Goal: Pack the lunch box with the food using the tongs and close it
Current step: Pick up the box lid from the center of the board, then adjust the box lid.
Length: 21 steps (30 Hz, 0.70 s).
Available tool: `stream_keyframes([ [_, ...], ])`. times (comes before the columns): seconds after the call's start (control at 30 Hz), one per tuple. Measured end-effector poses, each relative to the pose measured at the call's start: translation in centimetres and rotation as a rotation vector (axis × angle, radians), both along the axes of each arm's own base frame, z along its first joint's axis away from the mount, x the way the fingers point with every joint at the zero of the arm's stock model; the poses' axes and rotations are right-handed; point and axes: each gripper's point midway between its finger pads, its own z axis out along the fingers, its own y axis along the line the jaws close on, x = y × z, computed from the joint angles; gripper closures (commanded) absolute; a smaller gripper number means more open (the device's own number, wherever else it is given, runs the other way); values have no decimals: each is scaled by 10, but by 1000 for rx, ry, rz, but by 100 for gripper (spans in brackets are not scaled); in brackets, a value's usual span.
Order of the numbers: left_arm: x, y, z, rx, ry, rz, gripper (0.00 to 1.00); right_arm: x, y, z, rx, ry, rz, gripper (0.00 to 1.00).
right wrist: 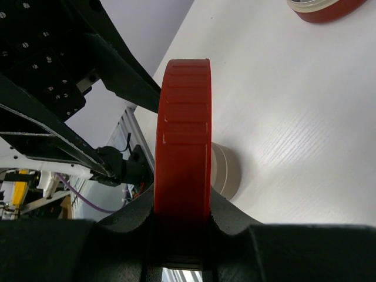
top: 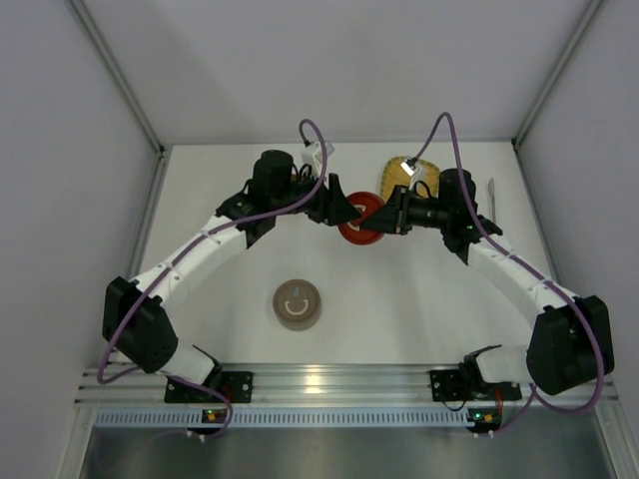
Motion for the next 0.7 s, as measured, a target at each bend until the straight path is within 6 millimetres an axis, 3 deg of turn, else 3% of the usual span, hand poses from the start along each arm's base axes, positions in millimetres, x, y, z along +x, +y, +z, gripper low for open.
stream_keyframes([
  [0.7, 8, -2, -13, 64, -16, 46, 42, -1, 1, 2, 12, 17, 0, 100],
])
